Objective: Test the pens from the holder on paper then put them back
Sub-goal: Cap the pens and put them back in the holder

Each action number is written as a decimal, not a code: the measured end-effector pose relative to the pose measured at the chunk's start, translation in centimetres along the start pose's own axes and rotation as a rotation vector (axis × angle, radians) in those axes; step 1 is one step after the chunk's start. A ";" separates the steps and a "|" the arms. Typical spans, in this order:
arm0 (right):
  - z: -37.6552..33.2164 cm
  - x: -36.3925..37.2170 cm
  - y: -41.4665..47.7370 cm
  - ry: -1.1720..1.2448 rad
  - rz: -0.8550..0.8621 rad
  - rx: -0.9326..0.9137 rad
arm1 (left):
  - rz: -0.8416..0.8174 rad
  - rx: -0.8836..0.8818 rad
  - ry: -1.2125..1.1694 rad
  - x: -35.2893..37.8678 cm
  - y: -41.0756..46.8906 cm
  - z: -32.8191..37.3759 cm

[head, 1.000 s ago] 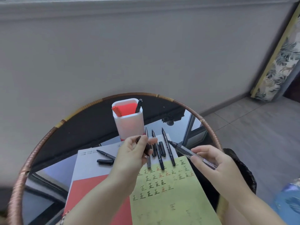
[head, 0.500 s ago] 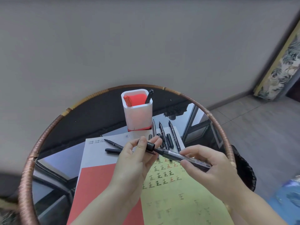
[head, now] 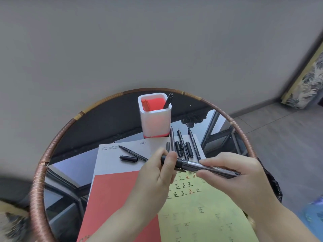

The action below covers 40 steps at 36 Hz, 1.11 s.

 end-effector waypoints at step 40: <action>16.3 -17.6 -1.3 -0.529 0.370 0.569 | -0.255 -0.078 0.414 8.7 4.7 1.4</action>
Point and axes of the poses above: each hand's wrist, its own y-axis towards the middle knuckle, its own x-axis out of the palm, z = x × y, the point moved 7 cm from there along y, towards the middle knuckle, and after that the axes turned 8 degrees about -x, right-handed, at the moved point
